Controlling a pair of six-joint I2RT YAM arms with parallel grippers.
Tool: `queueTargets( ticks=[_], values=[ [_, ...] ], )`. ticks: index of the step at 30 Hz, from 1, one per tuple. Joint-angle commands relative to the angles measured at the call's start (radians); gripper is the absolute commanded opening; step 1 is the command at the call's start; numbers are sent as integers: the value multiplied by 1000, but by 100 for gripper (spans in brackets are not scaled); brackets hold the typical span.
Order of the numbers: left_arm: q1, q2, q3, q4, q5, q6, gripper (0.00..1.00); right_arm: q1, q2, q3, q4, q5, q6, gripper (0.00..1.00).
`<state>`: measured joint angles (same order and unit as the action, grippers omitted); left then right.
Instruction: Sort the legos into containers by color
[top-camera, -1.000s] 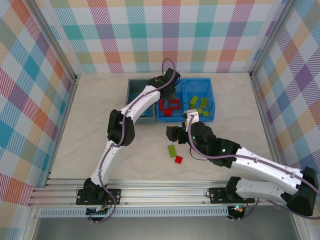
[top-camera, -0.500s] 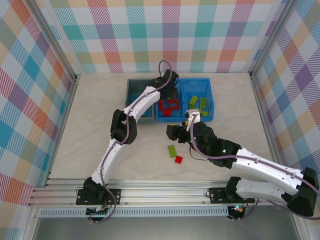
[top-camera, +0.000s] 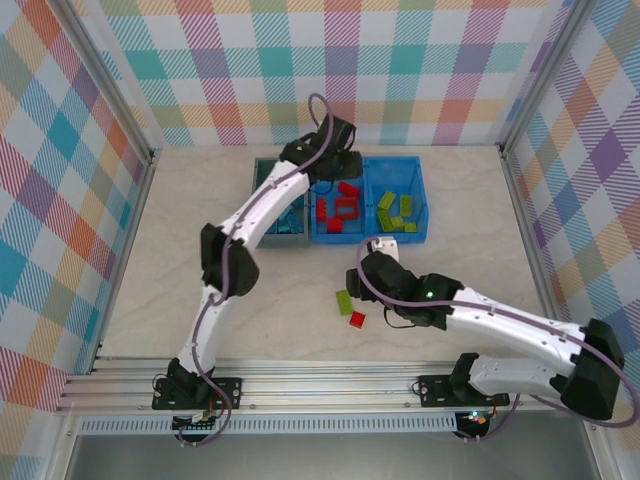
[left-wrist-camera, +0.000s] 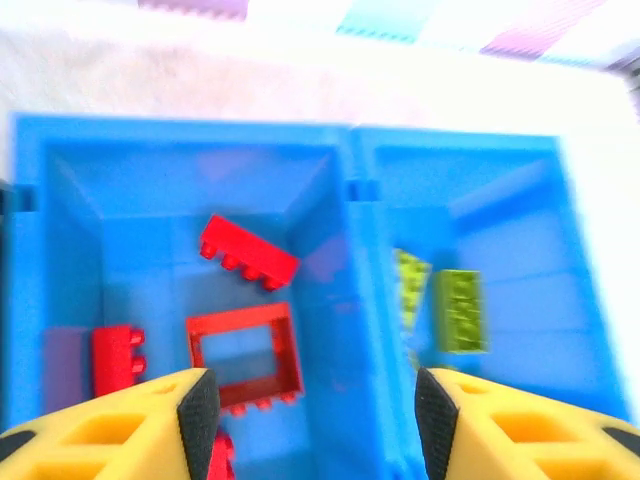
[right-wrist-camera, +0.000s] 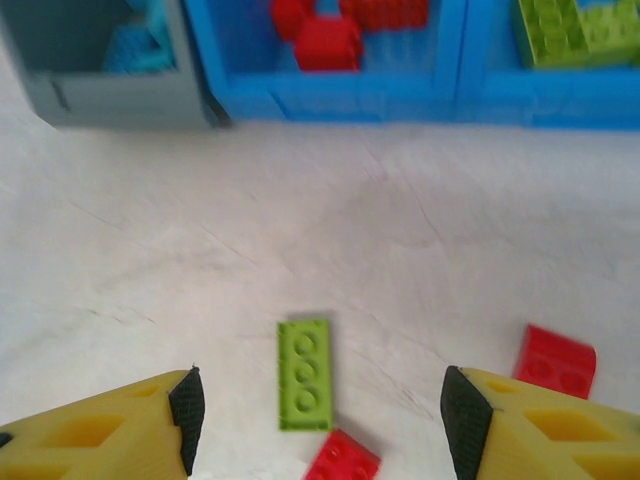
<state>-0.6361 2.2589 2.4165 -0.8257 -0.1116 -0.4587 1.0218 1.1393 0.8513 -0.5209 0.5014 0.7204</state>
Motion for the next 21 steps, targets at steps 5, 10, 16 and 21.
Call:
queueTargets(
  ticks=[5,10,16,21],
  values=[
    [-95,-647,-565,162,-152,-75,58,2,293,154,-156,-104,11,66],
    [-162,-996,-935,160,-134,-148,60,-26,475,260,-199,-171,-5,66],
    [-188,-1329,-1277,87,-29,-257,60,-67,653,397,-322,-257,-32,62],
    [-204,-1579,-1515,10,37,-304,60,-74,755,465,-400,-279,-36,57]
  ],
)
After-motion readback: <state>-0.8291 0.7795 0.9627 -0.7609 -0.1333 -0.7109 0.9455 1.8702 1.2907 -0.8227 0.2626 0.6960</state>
